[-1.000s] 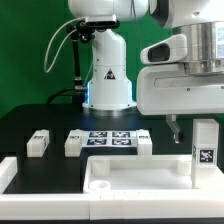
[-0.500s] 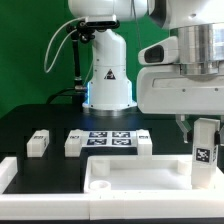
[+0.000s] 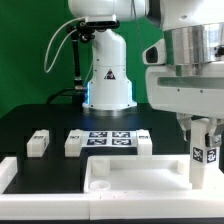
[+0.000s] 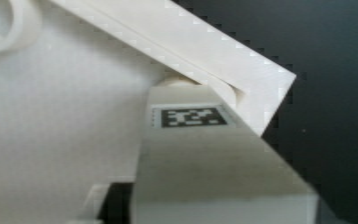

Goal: Assemble desk

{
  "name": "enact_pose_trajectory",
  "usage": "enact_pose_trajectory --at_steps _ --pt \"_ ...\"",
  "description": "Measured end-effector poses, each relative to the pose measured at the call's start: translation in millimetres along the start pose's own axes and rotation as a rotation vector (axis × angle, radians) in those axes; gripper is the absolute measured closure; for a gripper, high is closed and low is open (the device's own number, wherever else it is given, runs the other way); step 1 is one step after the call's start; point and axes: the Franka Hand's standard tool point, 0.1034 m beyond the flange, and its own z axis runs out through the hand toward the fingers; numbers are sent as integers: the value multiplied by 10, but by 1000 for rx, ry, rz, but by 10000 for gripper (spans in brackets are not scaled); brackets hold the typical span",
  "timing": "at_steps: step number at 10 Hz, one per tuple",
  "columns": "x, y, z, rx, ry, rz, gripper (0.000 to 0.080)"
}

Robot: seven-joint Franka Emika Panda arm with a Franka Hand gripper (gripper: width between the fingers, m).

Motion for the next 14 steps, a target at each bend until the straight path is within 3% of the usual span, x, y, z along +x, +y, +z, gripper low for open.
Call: enact_pose_trajectory --at_steps 2,5,6,7,8,9,12,14 --pt "11 1 1 17 -56 249 504" --pt "5 6 9 13 -74 416 504" --pt "6 7 13 12 -74 427 427" --pt "5 8 16 13 -74 413 294" --pt "4 9 18 12 -74 413 294" --pt "-2 7 15 13 -74 411 176" --pt "-128 -77 -346 56 -88 361 151" --pt "-121 -64 -299 51 -86 360 151"
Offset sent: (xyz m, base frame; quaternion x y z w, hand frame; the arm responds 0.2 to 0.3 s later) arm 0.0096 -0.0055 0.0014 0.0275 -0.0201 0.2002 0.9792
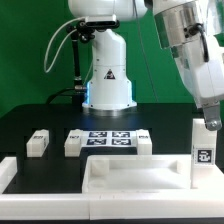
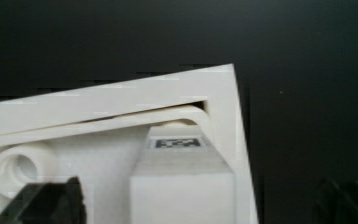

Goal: Assemble desk

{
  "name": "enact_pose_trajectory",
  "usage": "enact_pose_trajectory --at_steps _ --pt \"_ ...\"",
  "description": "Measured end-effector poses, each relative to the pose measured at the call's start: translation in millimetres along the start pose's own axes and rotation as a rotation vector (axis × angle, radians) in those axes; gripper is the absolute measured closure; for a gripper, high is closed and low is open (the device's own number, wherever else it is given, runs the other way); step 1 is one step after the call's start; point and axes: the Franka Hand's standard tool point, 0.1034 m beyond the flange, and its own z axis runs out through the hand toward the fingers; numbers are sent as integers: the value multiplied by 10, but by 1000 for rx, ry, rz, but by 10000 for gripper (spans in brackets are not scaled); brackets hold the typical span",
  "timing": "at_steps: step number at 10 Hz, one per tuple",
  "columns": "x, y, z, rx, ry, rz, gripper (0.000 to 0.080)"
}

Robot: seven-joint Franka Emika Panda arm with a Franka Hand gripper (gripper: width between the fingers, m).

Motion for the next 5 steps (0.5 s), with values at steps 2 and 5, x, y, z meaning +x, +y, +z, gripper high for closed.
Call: enact_pose_trajectory --at_steps 2,5 --pt "1 1 3 0 0 -1 151" --pt "5 17 -46 2 -1 -93 151"
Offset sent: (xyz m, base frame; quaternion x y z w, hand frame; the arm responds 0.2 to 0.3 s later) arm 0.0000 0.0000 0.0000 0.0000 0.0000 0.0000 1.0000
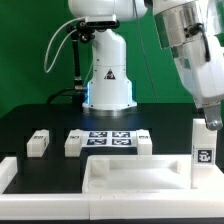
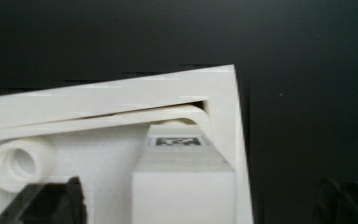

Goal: Assemble desk

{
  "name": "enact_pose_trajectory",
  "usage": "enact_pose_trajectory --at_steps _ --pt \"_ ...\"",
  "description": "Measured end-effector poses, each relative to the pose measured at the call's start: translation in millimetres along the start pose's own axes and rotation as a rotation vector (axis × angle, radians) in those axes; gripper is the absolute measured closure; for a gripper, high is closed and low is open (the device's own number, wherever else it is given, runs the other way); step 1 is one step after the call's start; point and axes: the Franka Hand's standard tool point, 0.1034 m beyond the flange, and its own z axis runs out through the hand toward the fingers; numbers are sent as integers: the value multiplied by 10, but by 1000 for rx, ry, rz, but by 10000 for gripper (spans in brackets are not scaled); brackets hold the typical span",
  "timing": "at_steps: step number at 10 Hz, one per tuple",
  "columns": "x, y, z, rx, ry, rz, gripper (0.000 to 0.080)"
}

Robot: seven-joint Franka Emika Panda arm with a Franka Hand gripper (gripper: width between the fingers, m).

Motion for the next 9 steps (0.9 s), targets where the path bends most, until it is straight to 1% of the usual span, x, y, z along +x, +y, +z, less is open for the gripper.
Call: enact_pose_trajectory --at_steps 1,2,3,4,6,8,9 --pt "-12 75 -47 0 1 -24 151" --pt "-51 212 -79 -14 1 -106 151" --pt "-132 337 -79 -33 19 -222 151" --pt "-194 380 -59 -53 34 -327 151" --pt "-158 368 -57 -54 32 -453 151" --pt "-157 371 -51 -57 28 -607 151" --pt "-138 392 -32 -59 28 -695 151"
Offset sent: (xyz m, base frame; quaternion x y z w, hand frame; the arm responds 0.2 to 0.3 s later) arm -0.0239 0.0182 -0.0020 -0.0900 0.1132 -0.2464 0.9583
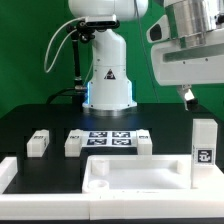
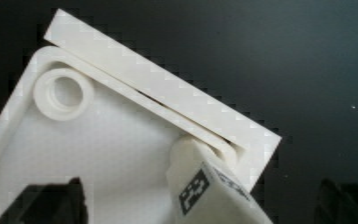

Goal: Assemble desk

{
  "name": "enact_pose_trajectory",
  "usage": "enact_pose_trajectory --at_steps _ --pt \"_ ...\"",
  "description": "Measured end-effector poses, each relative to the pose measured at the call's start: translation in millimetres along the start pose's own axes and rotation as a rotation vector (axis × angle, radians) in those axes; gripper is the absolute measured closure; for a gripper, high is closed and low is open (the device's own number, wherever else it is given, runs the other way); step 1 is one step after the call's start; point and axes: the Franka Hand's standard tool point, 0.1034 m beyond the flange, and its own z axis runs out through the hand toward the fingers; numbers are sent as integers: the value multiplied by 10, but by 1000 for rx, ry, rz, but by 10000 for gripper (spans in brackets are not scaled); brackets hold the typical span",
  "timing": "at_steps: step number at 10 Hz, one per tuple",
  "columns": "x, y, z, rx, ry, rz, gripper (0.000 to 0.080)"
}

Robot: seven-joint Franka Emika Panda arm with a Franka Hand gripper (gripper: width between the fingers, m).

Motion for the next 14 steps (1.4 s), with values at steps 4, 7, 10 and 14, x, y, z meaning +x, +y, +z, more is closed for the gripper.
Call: enact_pose_trajectory --at_steps 4,7,10,14 --pt "-63 722 280 -91 -41 -387 151" --pt "-50 733 286 -93 -49 -596 151" --pt "-44 1029 449 -126 -93 -796 151" --pt "-166 1607 605 -196 -92 -873 151"
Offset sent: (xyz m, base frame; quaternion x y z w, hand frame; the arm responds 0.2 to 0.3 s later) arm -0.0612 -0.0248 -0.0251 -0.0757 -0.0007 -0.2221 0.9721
